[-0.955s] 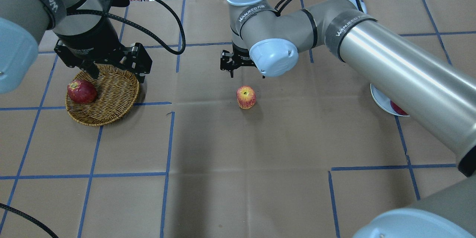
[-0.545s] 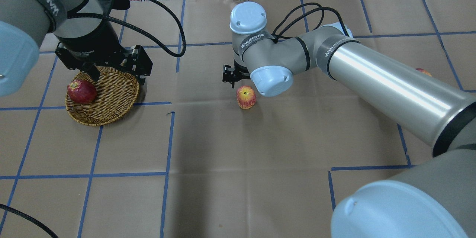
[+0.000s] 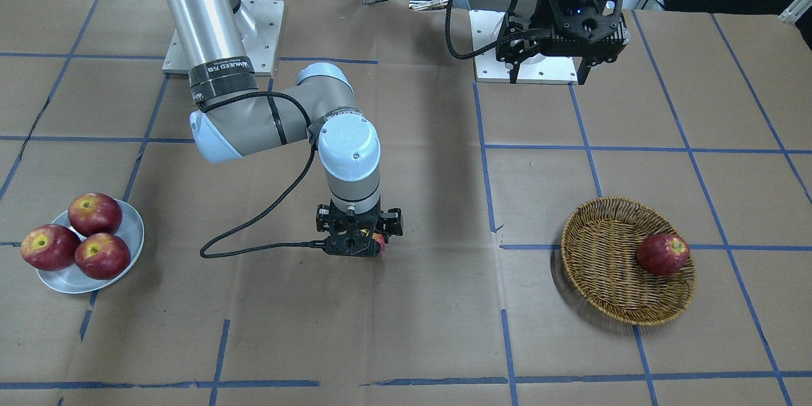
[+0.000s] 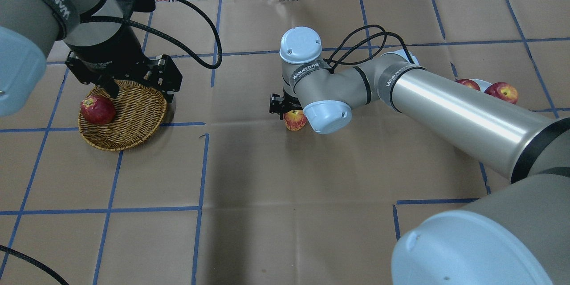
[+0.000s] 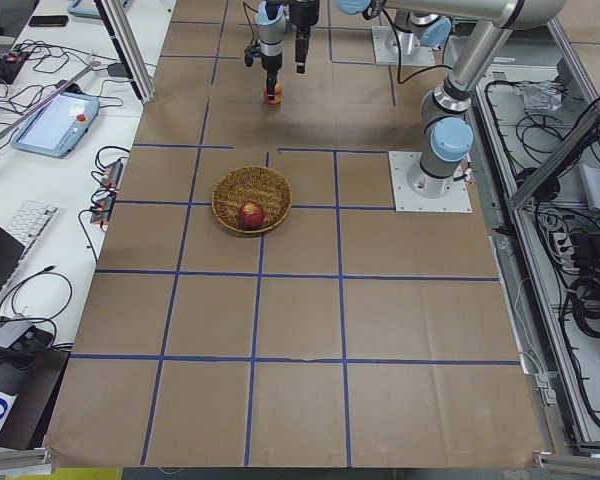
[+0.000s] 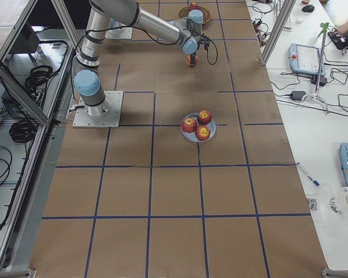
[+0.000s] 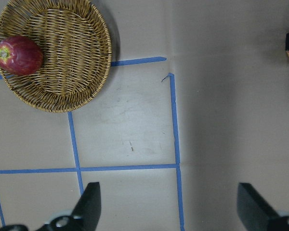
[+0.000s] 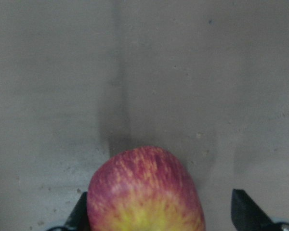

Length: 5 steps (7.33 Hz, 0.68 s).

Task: Transfer apple from basket to plate
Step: 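Close the right gripper on the apple and lift it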

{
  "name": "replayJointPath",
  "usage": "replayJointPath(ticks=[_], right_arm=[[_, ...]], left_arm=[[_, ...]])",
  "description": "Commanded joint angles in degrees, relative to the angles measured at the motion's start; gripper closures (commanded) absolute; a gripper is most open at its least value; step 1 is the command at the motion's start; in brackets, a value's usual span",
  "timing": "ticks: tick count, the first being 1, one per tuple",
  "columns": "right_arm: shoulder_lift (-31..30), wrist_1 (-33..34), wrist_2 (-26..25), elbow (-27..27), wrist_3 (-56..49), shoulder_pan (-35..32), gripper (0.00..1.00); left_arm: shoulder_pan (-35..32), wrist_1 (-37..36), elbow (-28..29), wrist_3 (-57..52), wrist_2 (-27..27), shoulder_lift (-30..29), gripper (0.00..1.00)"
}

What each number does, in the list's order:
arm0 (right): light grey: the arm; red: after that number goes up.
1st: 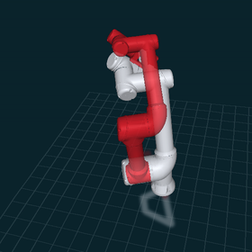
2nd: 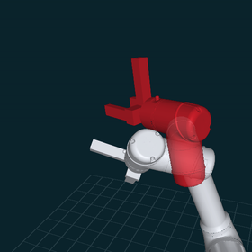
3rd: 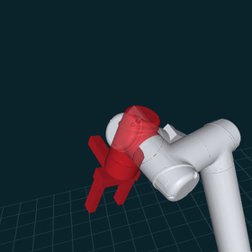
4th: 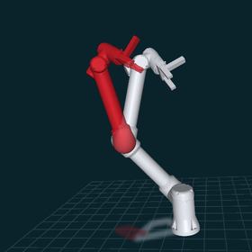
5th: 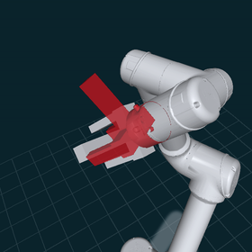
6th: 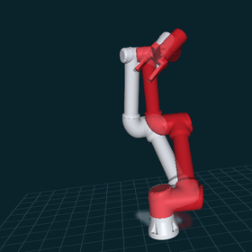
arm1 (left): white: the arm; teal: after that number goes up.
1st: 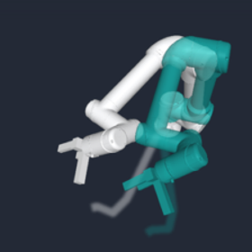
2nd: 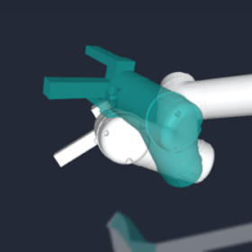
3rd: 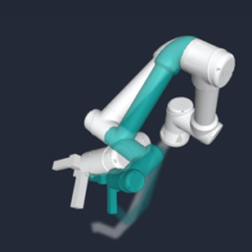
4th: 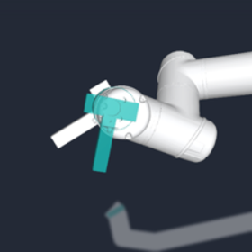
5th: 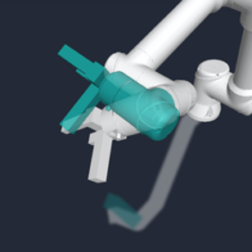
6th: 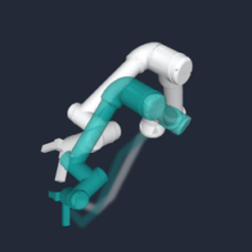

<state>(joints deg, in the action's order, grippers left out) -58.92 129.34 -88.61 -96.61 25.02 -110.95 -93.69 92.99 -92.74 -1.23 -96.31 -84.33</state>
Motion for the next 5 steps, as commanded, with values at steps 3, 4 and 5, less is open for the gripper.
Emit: replayJointPath(ticks=[3,4,5], right_arm=[[0.04,0.04,0.02,0.97,1.70,-0.93,0.41],[-0.14,-0.14,-0.59,2.98,1.61,-0.93,0.41],[-1.01,-2.84,-0.60,5.26,1.44,-0.41,0.40]], left_arm=[[0.17,0.00,0.19,0.00,0.07,-0.39,0.01],[0.18,0.00,0.28,0.00,0.07,-0.57,0.01],[0.26,0.09,0.28,0.00,0.07,-0.66,0.01]])
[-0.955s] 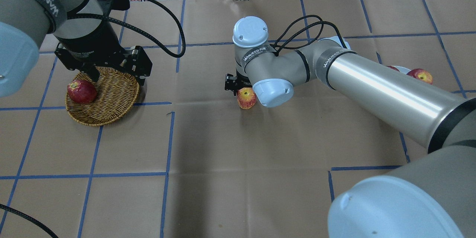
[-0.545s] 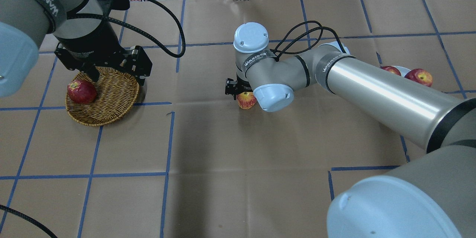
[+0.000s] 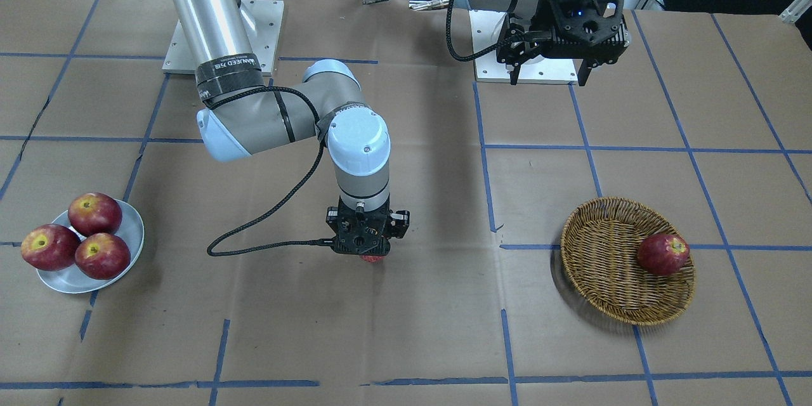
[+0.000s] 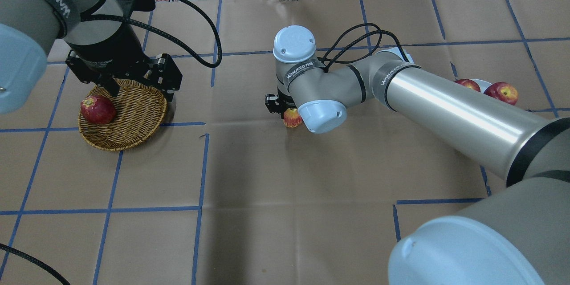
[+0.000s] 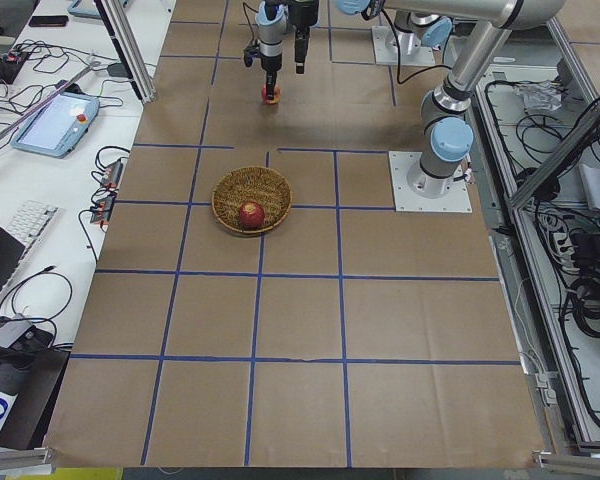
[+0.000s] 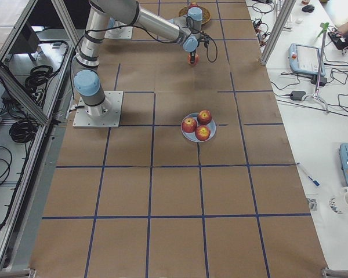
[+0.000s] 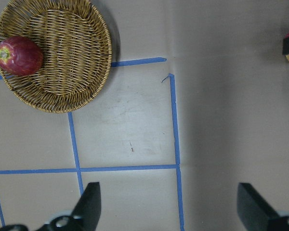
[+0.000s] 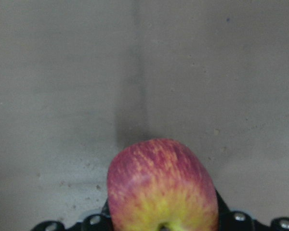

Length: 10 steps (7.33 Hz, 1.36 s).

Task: Transfer apple from basket to plate
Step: 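Close the right gripper on the apple and lift it, then carry the apple with the right gripper over the blue plate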

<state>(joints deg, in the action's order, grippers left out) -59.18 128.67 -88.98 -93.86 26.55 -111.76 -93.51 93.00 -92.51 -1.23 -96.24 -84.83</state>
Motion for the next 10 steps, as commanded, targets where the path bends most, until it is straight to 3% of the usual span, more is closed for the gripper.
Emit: replayJointPath(ticks=[1,3,5,7,10], right_arm=[[-3.98,-7.59,-0.23,4.28,-0.87,1.71,0.40],[-11.97,-18.75,-0.49,4.39,-8.39,9.23,0.41],[-18.22,-25.98,-0.67,2.99,-23.39,20.91,0.41],[-22.54,-27.07,-2.41,-0.95,-37.11,32.77,0.41],[-22.56,-22.43,-2.95,-5.72,-50.41,44.75,0.42]], left_arm=[[0.17,1.03,0.57,0.00,0.00,-0.51,0.01],[0.17,1.65,1.28,0.00,0.00,-0.95,0.01],[0.26,3.14,1.80,0.52,1.48,-1.21,0.01],[0.53,3.24,1.90,0.79,2.81,-1.13,0.01],[0.53,3.15,1.46,0.79,2.73,-0.69,0.01]])
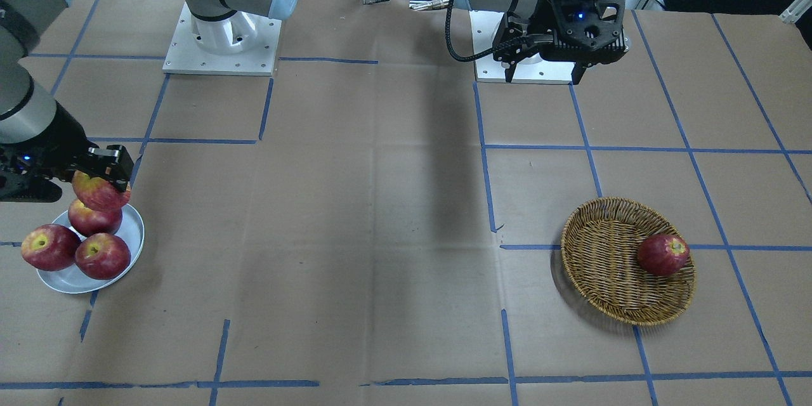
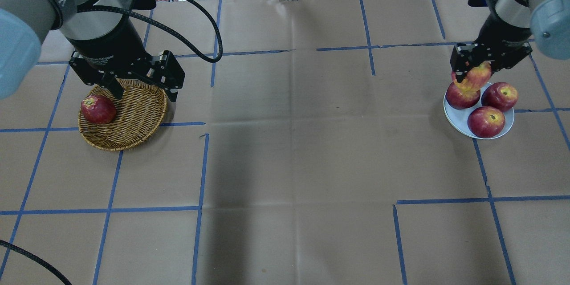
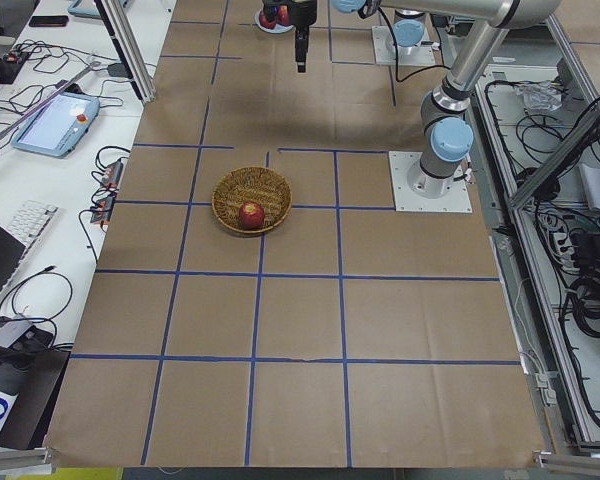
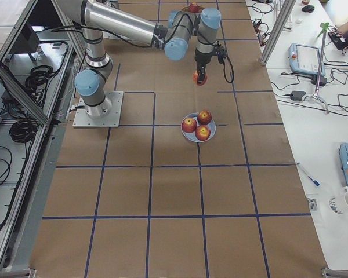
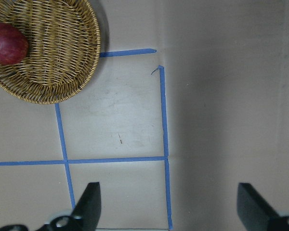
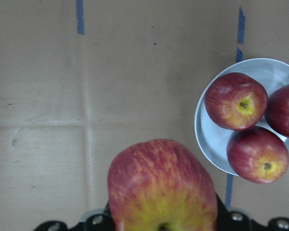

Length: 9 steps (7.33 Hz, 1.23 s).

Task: Transfer apple from basket to plate
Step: 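Carry the apple with the right gripper over the blue plate, then lower the apple onto the plate and open the right gripper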

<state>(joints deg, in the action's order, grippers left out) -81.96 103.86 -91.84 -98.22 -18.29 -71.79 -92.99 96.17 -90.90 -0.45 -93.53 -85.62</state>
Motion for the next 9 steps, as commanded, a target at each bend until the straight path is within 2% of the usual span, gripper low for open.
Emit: replayJointPath(ticks=[1,3,6,9], right_arm=[[1.18,6.32,0.08,-2.57,-8.58,7.60,0.43],[5.30,14.59,0.43,-4.43,-11.58,8.42,0.43],[8.83,16.55,0.70,-4.43,-12.47,8.86,0.43],[9.10,16.64,0.61,-6.27,-12.47,8.86,0.41]], left_arm=[[0.00,-0.02,-0.50,0.01,-0.07,0.37,0.01],[0.00,-0.11,-1.30,-0.26,-0.16,0.63,0.01],[0.01,-0.29,-1.65,-0.52,-0.25,0.81,0.01],[0.09,-0.37,-1.65,-0.52,-0.16,0.81,0.01]])
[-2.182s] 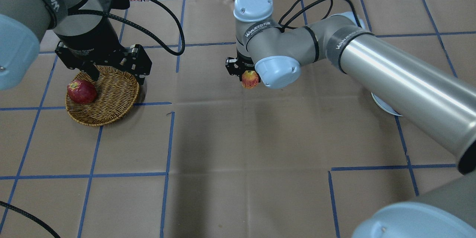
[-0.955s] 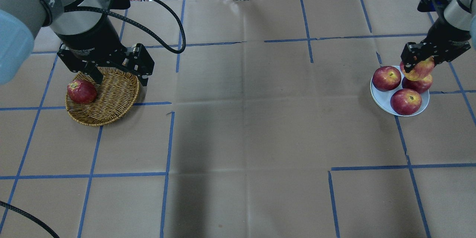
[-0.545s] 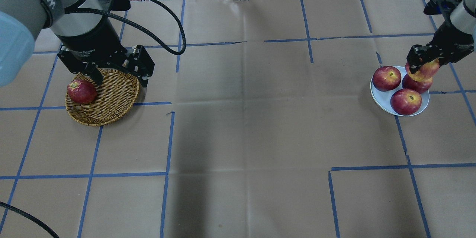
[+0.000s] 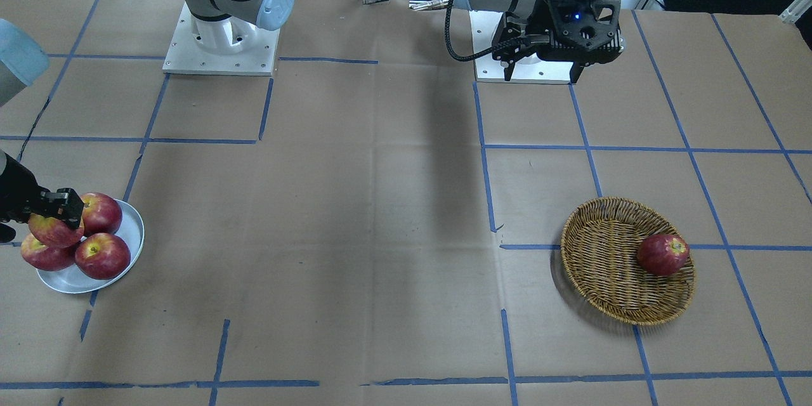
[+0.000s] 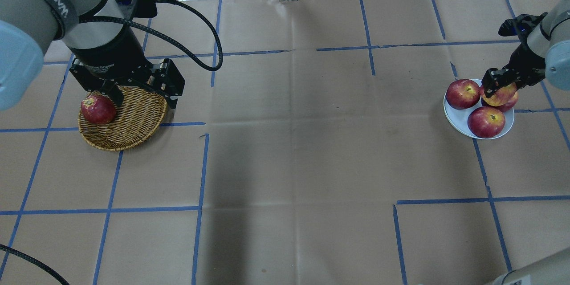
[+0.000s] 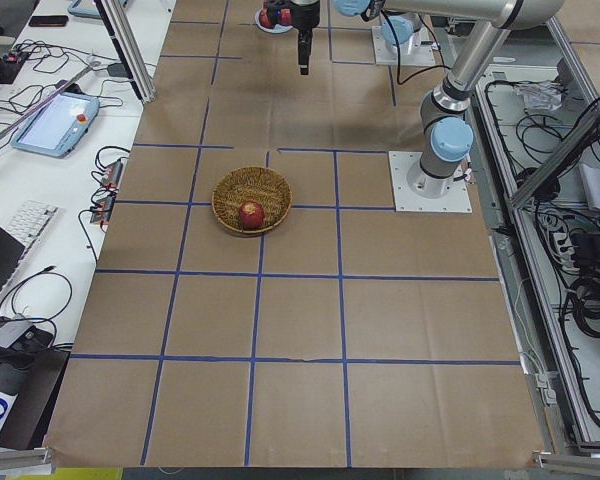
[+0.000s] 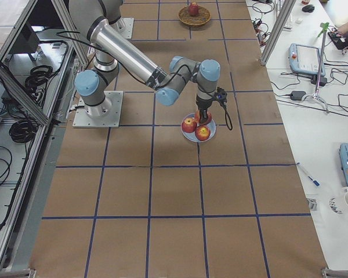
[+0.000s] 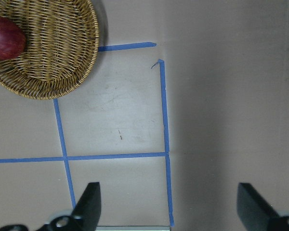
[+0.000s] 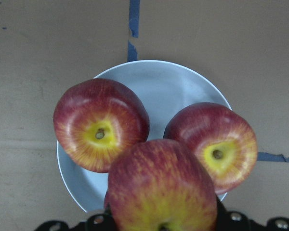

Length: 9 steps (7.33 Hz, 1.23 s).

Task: Transfer apple from basket to plate
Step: 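Lower the apple onto the plate and open the right gripper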

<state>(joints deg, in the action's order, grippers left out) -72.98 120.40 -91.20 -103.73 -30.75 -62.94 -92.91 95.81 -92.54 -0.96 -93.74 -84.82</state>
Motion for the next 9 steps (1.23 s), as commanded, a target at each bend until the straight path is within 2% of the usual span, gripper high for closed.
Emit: replayJointPath(ticks=[1,4,5,7,9], right_arm=[[0.11,0.01,-0.03,-0.60,-0.01,0.01,0.00],[-2.51,-1.91,-0.55,2.11,0.17,-0.08,0.00],[-4.87,-7.23,-0.29,5.00,0.78,-0.52,0.00],[-9.53,-22.75,0.15,11.50,2.87,-2.53,0.00],[-14.10,-28.80,-0.20,13.02,10.93,-10.67,0.00]], left_arm=[[0.01,-0.01,-0.01,0.00,0.05,0.00,0.01],[0.01,-0.01,-0.01,-0.09,-0.04,-0.08,0.01],[0.01,-0.01,-0.01,-0.09,-0.04,-0.08,0.01],[0.01,-0.10,-0.01,-0.18,-0.13,-0.08,0.01],[0.10,-0.01,-0.01,-0.18,-0.21,0.00,0.01]])
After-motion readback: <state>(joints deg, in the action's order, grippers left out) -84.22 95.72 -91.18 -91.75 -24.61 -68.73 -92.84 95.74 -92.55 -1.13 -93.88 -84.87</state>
